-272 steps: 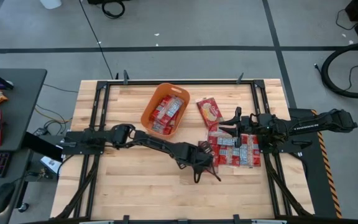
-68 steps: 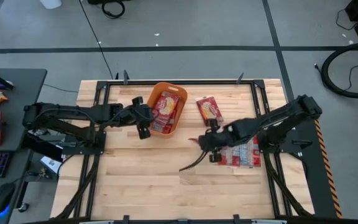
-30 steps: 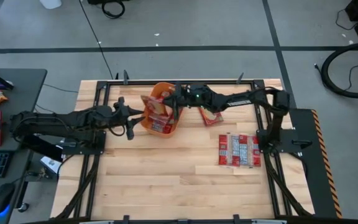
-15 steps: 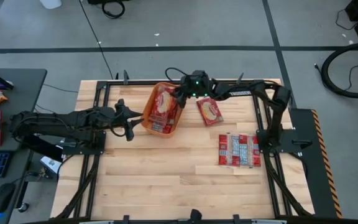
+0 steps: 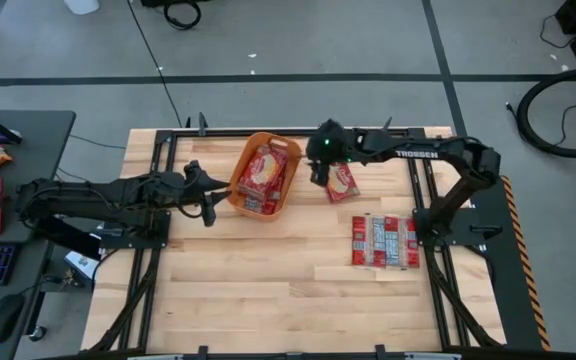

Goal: Sort popcorn bags into baskets
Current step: Put the red popcorn pack into the orange bin

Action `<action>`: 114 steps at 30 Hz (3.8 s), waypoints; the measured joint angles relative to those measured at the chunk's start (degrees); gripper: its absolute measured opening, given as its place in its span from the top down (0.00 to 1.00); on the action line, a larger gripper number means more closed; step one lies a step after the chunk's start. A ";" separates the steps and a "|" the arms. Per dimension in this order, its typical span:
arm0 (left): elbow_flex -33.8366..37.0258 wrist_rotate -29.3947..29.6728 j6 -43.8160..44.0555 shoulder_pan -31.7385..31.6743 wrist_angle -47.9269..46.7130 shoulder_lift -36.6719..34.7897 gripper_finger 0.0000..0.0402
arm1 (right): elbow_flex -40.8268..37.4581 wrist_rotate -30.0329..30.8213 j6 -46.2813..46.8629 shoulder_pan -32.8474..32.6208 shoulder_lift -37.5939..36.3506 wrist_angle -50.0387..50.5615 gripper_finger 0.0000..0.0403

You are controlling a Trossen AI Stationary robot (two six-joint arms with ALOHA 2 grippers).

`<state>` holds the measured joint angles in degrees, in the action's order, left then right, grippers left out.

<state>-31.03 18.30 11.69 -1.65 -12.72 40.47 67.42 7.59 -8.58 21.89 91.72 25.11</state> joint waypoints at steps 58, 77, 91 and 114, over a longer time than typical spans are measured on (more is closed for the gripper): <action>-0.04 -1.51 1.24 0.00 -0.93 0.00 0.71 | -22.13 26.88 14.75 -15.59 6.23 -7.64 0.97; -0.04 -1.63 1.24 0.01 -0.92 0.00 0.71 | -4.62 28.89 6.52 -23.05 -7.47 2.82 0.99; -0.04 -1.63 2.99 0.00 -2.00 0.00 0.71 | 1.09 12.26 4.45 -21.66 -8.65 -0.31 0.94; -0.04 -1.74 2.69 0.01 -3.53 0.02 0.71 | -12.14 1.10 8.56 -9.08 6.10 -1.41 0.48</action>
<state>-31.07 16.56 14.37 -1.64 -16.25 40.49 55.28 8.69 -0.02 12.82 97.82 23.71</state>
